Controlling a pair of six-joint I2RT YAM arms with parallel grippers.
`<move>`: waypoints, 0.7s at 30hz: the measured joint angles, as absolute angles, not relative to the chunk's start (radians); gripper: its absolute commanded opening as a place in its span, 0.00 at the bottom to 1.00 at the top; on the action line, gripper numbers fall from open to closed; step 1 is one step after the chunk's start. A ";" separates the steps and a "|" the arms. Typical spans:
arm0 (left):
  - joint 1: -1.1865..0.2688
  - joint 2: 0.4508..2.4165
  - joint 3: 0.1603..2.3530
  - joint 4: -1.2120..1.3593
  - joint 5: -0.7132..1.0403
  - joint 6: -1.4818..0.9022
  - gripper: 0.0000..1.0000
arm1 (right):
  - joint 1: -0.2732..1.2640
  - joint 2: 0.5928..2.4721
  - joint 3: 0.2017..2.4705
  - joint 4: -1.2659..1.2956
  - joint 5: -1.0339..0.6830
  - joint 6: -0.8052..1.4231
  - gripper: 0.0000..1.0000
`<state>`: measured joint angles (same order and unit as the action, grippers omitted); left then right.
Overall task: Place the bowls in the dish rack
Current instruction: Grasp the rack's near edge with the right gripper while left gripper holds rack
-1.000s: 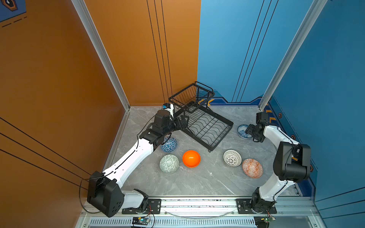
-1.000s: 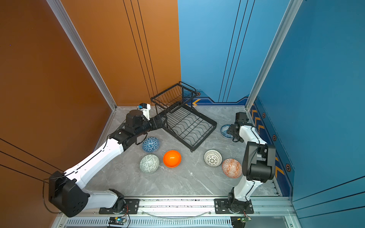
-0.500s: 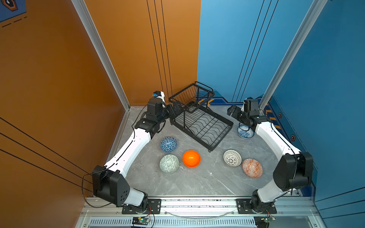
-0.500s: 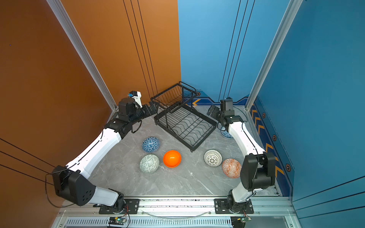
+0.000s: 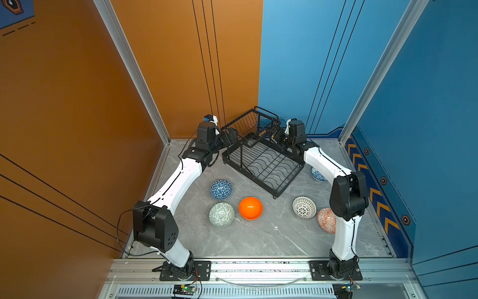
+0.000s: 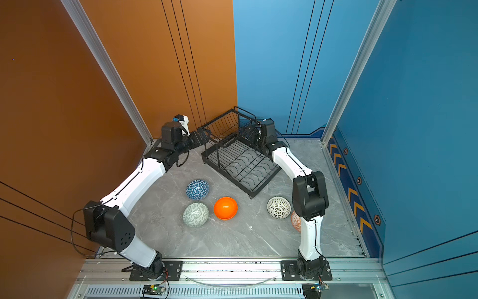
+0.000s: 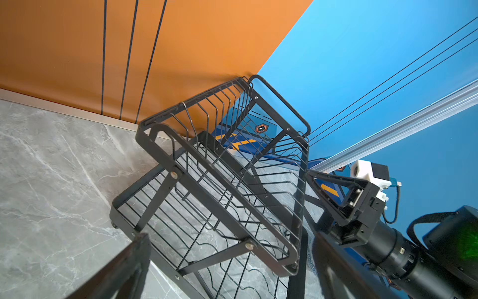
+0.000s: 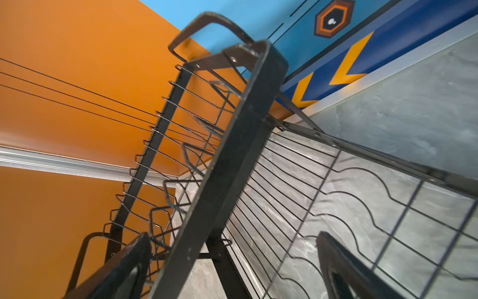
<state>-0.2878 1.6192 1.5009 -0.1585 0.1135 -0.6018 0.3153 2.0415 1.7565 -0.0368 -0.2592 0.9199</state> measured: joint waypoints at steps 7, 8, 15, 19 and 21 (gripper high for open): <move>-0.288 1.678 1.539 -0.159 0.124 -0.601 0.98 | 0.320 2.138 1.845 0.046 -0.289 1.005 0.94; -0.288 1.682 1.541 -0.159 0.124 -0.601 0.98 | 0.323 2.142 1.845 0.049 -0.290 1.013 0.91; -0.288 1.685 1.554 -0.161 0.128 -0.601 0.98 | 0.354 2.190 1.910 0.081 -0.315 1.050 0.66; -0.288 1.692 1.557 -0.162 0.128 -0.601 0.98 | 0.371 2.204 1.940 0.062 -0.318 1.068 0.47; -0.289 1.701 1.562 -0.161 0.129 -0.601 0.98 | 0.371 2.206 1.943 0.060 -0.322 1.150 0.37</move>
